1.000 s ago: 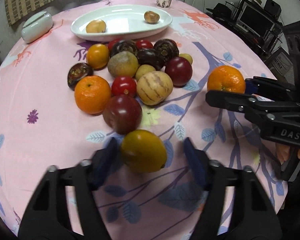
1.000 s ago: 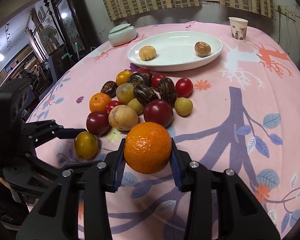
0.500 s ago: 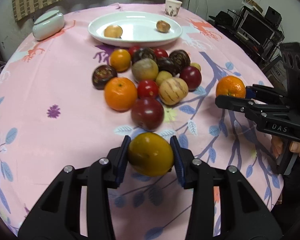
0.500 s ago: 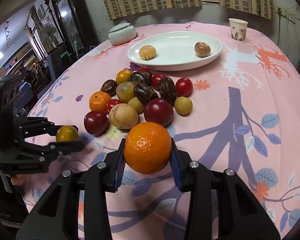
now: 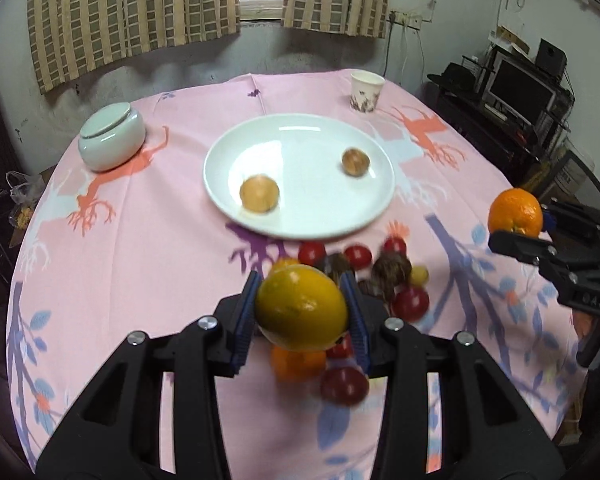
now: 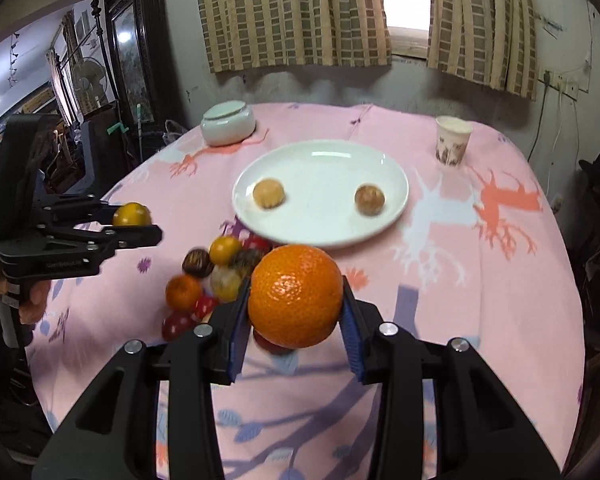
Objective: Organize fruits
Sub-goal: 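Carry both fruits onto the white plate and open both tools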
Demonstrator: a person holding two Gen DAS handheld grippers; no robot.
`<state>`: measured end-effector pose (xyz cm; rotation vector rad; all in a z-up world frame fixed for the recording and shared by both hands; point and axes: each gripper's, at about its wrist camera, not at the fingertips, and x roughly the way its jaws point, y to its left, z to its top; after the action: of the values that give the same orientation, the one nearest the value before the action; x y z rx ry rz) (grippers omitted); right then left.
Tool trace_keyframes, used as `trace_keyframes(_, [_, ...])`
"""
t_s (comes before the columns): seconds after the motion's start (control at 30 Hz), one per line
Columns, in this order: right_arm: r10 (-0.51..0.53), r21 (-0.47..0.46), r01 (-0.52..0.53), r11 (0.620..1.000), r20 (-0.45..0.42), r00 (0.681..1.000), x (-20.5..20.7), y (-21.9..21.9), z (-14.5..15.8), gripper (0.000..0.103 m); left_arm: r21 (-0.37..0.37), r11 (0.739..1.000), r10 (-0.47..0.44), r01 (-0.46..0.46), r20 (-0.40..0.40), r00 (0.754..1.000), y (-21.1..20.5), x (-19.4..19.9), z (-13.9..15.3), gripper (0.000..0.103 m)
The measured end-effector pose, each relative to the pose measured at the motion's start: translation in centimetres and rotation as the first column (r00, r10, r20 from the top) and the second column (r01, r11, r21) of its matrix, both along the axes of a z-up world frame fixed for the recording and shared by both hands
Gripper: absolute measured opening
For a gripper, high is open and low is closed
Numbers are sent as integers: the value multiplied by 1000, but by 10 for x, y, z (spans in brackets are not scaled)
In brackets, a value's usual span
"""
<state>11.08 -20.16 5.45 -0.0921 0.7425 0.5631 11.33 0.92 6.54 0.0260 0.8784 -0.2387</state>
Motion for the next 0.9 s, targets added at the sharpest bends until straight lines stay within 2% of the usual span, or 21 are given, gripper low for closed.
trace_keyframes(0.13, [-5, -3, 5, 1000, -7, 1000, 46, 13, -6, 41, -38, 999, 26, -26, -12, 1000, -4, 53, -6, 41])
trace_keyframes(0.37, [-4, -50, 0, 999, -95, 995, 115, 36, -43, 41, -20, 999, 44, -46, -61, 997, -15, 112, -47, 41])
trace_keyframes(0.57, [-17, -80, 5, 997, -150, 989, 145, 44, -74, 41, -22, 999, 42, -45, -110, 993, -19, 133, -71, 41])
trace_keyframes(0.73, [-40, -104, 23, 994, -166, 985, 154, 48, -89, 41, 27, 999, 38, -36, -74, 997, -31, 134, -76, 42])
trace_keyframes(0.87, [-77, -169, 58, 984, -114, 990, 154, 54, -90, 47, 25, 999, 31, -29, -69, 997, -36, 138, -76, 55])
trace_keyframes(0.9, [-92, -177, 73, 982, -102, 991, 152, 52, -88, 50, 25, 999, 42, -40, -70, 997, -35, 139, -75, 64])
